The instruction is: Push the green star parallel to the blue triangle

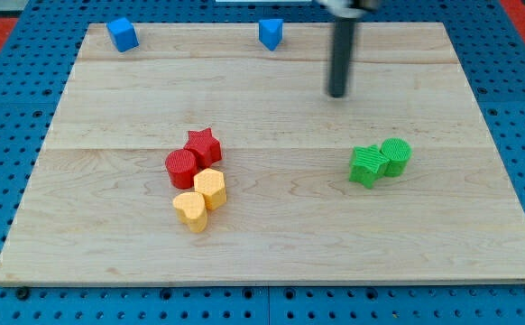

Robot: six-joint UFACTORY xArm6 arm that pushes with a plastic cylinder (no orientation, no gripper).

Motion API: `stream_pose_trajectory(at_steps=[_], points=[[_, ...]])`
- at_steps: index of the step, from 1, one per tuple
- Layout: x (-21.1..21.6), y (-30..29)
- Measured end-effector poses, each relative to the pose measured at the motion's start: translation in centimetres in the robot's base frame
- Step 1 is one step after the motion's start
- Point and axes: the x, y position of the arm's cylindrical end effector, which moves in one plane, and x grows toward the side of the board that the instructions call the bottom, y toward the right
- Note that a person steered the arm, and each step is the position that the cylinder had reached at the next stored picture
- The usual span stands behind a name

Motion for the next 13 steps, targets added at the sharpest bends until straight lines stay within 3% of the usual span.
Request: stream_pose_trajectory(at_steps=[2,5,6,7,9,10,12,13], points=[[12.8,4.2],[18.0,-10.0],[13.1,-9.6],[10.6,-5.3],[13.1,-1.4],[11.9,-0.8],[1.6,4.7],[1.4,1.8]])
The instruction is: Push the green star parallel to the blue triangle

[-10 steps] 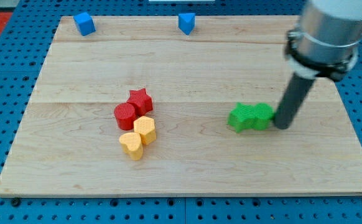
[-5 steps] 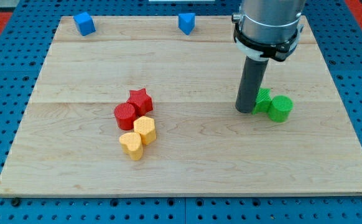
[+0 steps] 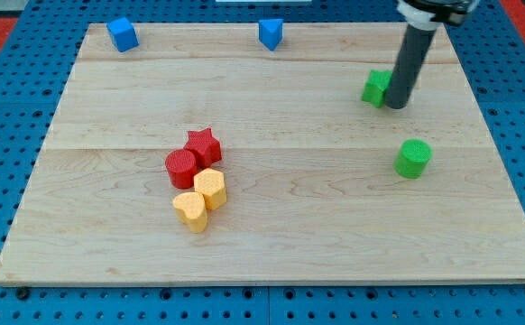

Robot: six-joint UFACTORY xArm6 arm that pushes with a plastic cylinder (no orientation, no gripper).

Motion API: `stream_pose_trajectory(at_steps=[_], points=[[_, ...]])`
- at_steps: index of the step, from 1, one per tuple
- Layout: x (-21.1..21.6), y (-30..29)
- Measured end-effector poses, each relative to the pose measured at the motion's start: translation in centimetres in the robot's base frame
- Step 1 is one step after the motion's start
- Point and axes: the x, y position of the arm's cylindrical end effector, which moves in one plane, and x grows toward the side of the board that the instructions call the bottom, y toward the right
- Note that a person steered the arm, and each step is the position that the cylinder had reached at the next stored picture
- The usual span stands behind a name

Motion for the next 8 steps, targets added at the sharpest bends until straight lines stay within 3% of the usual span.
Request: stream_pose_trajectory(at_steps=[2,4,7,8], points=[[0.0,-0.4],[2.2,-6.0],[-8.1,-1.0],[-2.0,-1.3]])
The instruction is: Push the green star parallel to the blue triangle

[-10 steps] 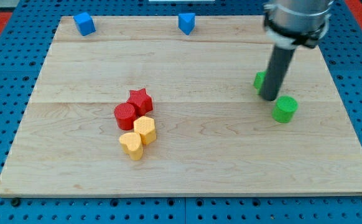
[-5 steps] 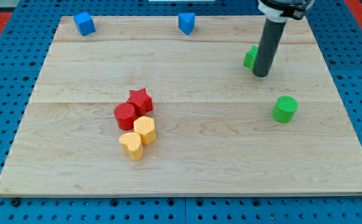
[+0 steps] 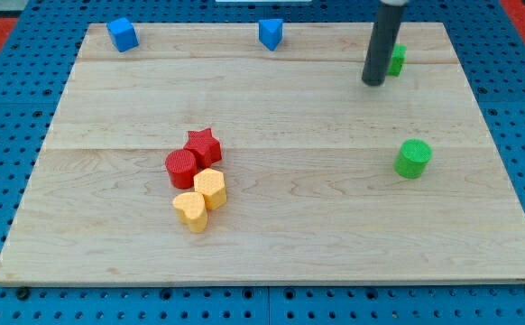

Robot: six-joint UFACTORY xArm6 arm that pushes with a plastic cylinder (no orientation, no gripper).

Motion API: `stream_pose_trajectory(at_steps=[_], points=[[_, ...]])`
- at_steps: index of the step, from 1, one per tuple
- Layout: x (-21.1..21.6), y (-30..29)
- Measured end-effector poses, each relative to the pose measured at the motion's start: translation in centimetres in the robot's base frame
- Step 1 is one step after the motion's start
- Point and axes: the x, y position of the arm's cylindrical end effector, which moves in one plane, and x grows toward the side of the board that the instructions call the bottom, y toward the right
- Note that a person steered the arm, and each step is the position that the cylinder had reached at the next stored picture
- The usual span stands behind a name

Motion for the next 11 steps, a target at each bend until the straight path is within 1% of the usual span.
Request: stream_pose_trajectory(at_steps=[1,2,3,4,5,6,7,8,9,10,11], points=[[-3.7,4.2],[-7.6,0.5],[-3.7,0.1],[-5.0,3.6],[-7.7,-1.0],[-8.6,-0.7],[-5.0,-2.3],[-4.8,6.2],[-8.4,5.6],[-10.2,5.1],[-10.2,2.6]])
